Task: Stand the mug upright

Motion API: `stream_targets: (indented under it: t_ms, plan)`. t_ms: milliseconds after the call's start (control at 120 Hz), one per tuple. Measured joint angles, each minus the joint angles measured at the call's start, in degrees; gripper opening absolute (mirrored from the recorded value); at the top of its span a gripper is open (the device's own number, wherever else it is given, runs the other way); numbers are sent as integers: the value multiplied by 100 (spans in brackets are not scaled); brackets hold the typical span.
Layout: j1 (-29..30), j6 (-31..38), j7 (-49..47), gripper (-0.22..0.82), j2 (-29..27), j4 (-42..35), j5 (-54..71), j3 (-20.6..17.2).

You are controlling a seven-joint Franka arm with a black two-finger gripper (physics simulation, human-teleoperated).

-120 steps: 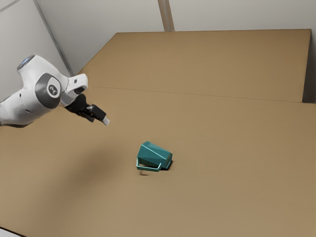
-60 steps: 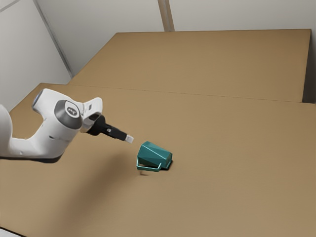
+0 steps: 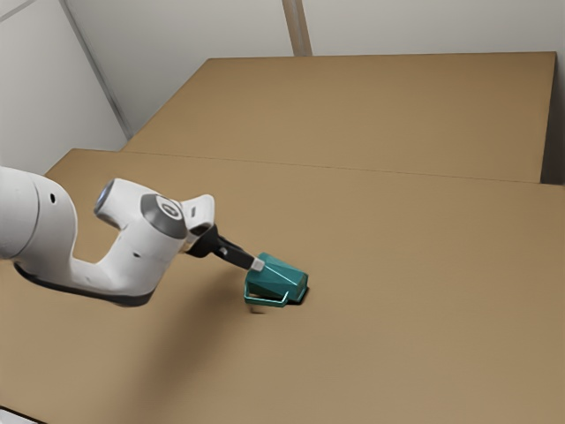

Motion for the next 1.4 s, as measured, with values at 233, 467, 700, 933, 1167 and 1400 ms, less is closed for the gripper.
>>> stream_targets:
  t_ms: [233,467,700,933,1167,1400]
  plan:
    - [-143,33,465,60,7,-53,-294,-142]
    - [-105,67,784,60,-194,-350,-712,-432]
    - [-278,104,1004,43,-175,-414,-983,-495]
    - [-278,252,1151,16,-302,-357,-1023,-681]
    - [-162,382,1244,-9,-328,-249,-1011,-718]
    - [-3,503,1304,-16,-335,-209,-1004,-760]
